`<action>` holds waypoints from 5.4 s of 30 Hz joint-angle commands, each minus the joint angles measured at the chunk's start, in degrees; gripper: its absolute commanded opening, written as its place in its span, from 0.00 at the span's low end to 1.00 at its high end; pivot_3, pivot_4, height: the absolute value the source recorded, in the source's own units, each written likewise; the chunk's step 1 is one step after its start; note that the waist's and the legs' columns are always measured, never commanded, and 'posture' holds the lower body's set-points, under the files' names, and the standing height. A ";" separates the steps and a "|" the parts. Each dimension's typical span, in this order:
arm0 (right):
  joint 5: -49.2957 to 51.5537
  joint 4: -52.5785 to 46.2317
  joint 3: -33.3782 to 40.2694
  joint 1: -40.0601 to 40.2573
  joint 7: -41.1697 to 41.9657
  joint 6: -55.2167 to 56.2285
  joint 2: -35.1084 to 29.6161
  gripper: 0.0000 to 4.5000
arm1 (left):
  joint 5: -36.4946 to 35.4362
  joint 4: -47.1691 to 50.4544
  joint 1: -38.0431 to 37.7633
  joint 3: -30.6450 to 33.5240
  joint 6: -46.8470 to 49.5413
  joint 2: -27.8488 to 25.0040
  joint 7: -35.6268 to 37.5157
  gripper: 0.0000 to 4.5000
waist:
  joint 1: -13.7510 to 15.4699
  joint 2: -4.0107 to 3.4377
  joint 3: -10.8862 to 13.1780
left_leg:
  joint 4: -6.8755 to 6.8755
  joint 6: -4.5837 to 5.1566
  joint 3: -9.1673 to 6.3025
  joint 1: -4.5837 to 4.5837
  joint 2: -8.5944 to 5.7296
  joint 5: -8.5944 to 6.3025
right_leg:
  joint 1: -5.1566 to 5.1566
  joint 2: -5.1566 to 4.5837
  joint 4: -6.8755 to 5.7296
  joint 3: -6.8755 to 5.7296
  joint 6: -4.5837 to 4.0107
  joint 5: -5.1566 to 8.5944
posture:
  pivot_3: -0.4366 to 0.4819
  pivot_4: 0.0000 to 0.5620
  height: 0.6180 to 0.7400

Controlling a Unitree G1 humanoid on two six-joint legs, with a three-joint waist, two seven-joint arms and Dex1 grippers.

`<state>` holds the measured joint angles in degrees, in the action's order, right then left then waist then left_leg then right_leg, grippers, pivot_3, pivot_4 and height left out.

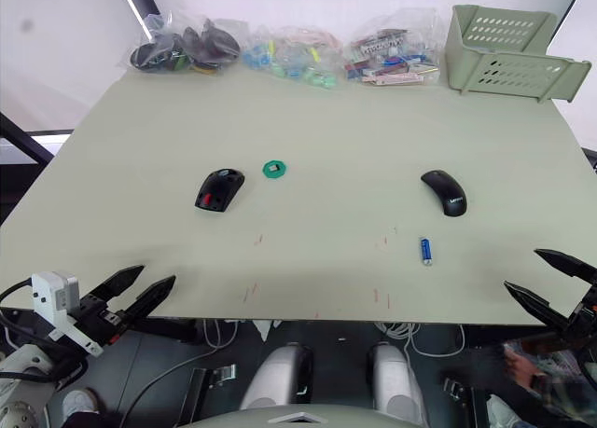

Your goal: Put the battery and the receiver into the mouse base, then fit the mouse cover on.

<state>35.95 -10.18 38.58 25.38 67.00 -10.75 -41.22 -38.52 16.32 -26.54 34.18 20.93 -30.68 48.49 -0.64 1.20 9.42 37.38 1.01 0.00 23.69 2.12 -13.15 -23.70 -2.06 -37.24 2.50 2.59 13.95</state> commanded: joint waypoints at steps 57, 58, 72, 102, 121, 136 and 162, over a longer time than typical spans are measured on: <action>18.35 -24.15 -3.95 -14.78 -9.94 -11.25 -3.75 1.00 | 15.17 -13.49 61.44 -27.16 45.81 -6.43 -38.62 0.98 | 0.03 0.44 0.26 | 0.11 -0.01 0.02 -0.02 -0.21 0.04 | 0.01 0.38 -0.49 -0.07 0.00 -0.30 | 0.48 0.27 1.00; 18.43 -24.26 -4.01 -14.91 -10.07 -11.26 -3.82 1.00 | 15.96 -15.05 62.34 -27.53 45.26 -5.44 -38.94 0.98 | 0.15 0.45 0.26 | 0.12 -0.01 0.01 -0.01 -0.22 0.04 | 0.02 0.38 -0.48 -0.08 0.00 -0.30 | 0.48 0.27 1.00; 18.48 -24.80 -4.20 -14.88 -10.80 -11.14 -3.53 1.00 | 22.25 -25.69 67.58 -30.57 39.27 -1.89 -35.93 0.98 | 0.05 0.47 0.27 | 0.16 -0.02 -0.08 0.03 -0.35 0.06 | 0.03 0.27 -0.52 -0.13 0.00 -0.31 | 0.48 0.27 1.00; 17.49 -24.90 -1.87 -10.72 -5.82 -8.81 -3.34 1.00 | 23.60 -18.72 64.31 -26.23 46.43 3.04 -38.22 0.65 | 0.07 0.47 0.27 | 0.20 -0.03 -0.14 0.03 -0.49 0.07 | 0.05 0.14 -0.61 -0.13 0.02 -0.31 | 0.48 0.27 1.00; 16.82 -24.71 4.87 -0.90 -1.47 -3.43 1.67 1.00 | 23.80 -17.51 62.52 -27.72 44.02 -1.81 -30.71 0.65 | 0.05 0.47 0.27 | 0.21 -0.04 -0.17 0.02 -0.50 0.08 | 0.05 0.14 -0.63 -0.14 0.02 -0.31 | 0.48 0.27 1.00; 17.06 -26.72 4.77 2.23 -2.68 -2.00 3.64 1.00 | 15.40 -6.98 57.60 -29.42 37.10 -12.31 -8.74 0.65 | 0.10 0.45 0.26 | 0.21 -0.05 -0.16 0.02 -0.48 0.07 | 0.05 0.13 -0.62 -0.15 0.00 -0.30 | 0.48 0.27 1.00; 17.78 -34.69 5.93 10.60 -6.35 -2.46 4.32 1.00 | 33.07 -20.21 71.25 -61.26 -0.96 -7.02 27.59 0.65 | 0.71 0.40 0.26 | 0.48 -0.02 -0.08 0.07 -0.49 0.08 | 0.08 0.15 -0.67 -0.10 0.05 -0.04 | 0.48 0.27 1.00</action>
<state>53.13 -42.97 43.17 35.38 60.94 -13.50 -36.50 -7.07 -3.81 43.36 -25.90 21.42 -38.34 75.97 0.07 1.60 9.67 37.92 1.00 -0.11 23.79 1.62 -13.07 -23.61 -1.90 -37.92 2.38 2.63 13.93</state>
